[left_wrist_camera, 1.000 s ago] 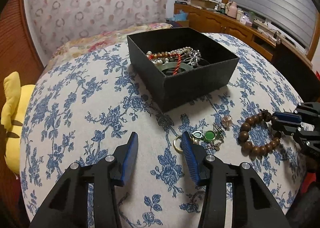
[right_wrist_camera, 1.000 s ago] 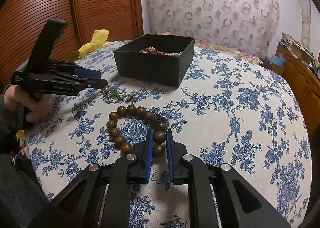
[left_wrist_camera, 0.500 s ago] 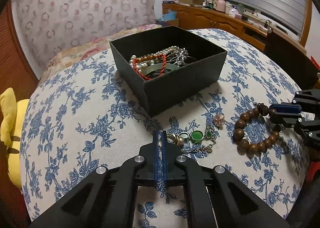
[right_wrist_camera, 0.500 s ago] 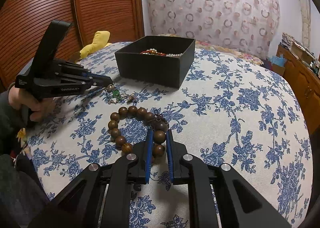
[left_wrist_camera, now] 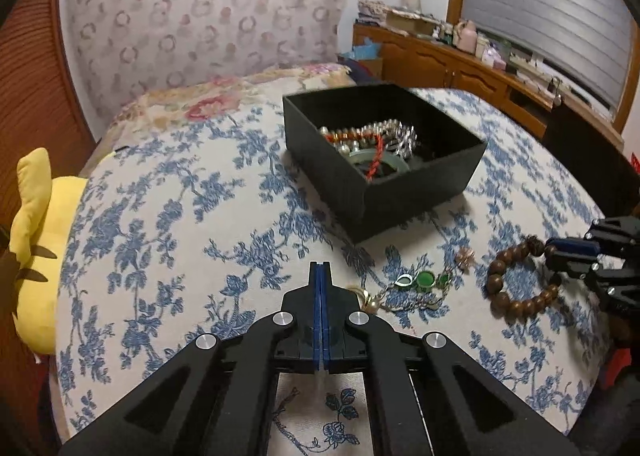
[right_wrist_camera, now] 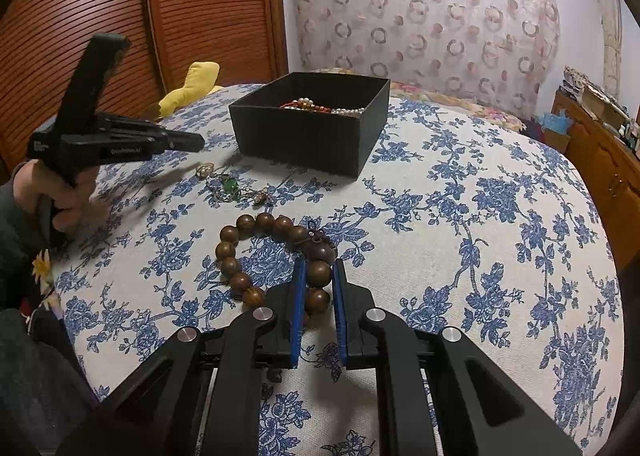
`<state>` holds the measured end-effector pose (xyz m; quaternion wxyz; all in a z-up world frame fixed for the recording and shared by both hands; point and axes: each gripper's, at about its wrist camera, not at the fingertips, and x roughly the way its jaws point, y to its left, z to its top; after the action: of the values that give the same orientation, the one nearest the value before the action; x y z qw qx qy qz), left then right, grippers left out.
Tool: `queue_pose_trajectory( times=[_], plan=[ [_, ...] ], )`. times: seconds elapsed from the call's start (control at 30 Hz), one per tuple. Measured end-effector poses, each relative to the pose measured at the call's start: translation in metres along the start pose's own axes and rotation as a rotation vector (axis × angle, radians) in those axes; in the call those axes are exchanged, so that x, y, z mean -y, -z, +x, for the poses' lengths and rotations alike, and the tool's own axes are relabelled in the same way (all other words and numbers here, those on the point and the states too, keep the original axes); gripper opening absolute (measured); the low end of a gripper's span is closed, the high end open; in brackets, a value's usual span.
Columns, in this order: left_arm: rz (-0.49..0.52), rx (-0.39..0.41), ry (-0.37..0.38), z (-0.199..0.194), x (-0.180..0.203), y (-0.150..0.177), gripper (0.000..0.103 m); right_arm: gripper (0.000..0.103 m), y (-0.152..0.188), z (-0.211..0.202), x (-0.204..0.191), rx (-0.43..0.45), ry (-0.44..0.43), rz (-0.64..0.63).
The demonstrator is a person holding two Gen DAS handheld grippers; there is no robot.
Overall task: Organize jewelry
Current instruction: 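Grasp the gold ring with the left tool while the right tool grasps the wooden bead bracelet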
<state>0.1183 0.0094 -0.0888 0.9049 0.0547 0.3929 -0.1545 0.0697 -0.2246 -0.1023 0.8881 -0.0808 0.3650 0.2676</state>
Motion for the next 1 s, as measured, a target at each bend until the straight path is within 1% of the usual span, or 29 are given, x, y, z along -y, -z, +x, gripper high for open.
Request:
queue_pose_trajectory(
  times=[0.1, 0.17, 0.27, 0.37, 0.47, 0.53, 0.57, 0.6, 0.67, 0.77, 0.83, 0.87, 0.9, 1.0],
  plan=[
    [0.003, 0.002, -0.005, -0.003, 0.001, -0.002, 0.000, 0.015, 0.000, 0.001, 0.001, -0.001, -0.002, 0.004],
    [0.000, -0.010, 0.027, -0.003, 0.001, -0.002, 0.000, 0.015, 0.000, 0.001, 0.001, 0.000, -0.004, 0.003],
    [0.007, -0.015, 0.051, -0.004, 0.007, 0.003, 0.000, 0.015, 0.001, 0.001, 0.001, 0.000, -0.006, 0.004],
    [0.023, -0.027, 0.076, -0.002, 0.015, 0.008, 0.004, 0.015, 0.001, 0.001, 0.001, 0.000, -0.009, 0.005],
    [0.047, -0.042, 0.068, 0.004, 0.021, 0.010, 0.006, 0.015, 0.001, 0.001, 0.001, 0.000, -0.011, 0.005],
    [0.061, -0.049, 0.069, 0.007, 0.025, 0.009, 0.010, 0.015, 0.002, 0.001, 0.001, 0.000, -0.011, 0.005],
    [0.067, -0.050, 0.066, 0.008, 0.026, 0.009, 0.019, 0.015, 0.002, 0.001, 0.002, 0.000, -0.011, 0.005],
    [0.078, -0.047, 0.065, 0.008, 0.028, 0.008, 0.024, 0.015, 0.001, 0.001, 0.001, 0.000, -0.012, 0.005],
    [0.089, -0.050, 0.067, 0.008, 0.030, 0.008, 0.024, 0.015, 0.001, 0.001, 0.001, 0.001, -0.012, 0.005],
    [0.099, -0.077, 0.045, 0.015, 0.031, 0.009, 0.024, 0.015, 0.002, 0.001, 0.001, 0.001, -0.013, 0.005],
    [0.102, -0.075, 0.050, 0.016, 0.029, 0.010, 0.024, 0.015, 0.002, 0.001, 0.001, 0.002, -0.013, 0.005],
    [0.104, -0.075, 0.055, 0.017, 0.029, 0.010, 0.022, 0.015, 0.002, 0.001, 0.000, 0.002, -0.012, 0.005],
    [0.105, -0.074, 0.058, 0.017, 0.028, 0.010, 0.011, 0.015, 0.002, 0.001, 0.001, 0.001, -0.012, 0.004],
    [0.110, -0.069, 0.050, 0.015, 0.027, 0.010, 0.010, 0.015, 0.002, 0.001, 0.001, 0.001, -0.012, 0.001]
  ],
)
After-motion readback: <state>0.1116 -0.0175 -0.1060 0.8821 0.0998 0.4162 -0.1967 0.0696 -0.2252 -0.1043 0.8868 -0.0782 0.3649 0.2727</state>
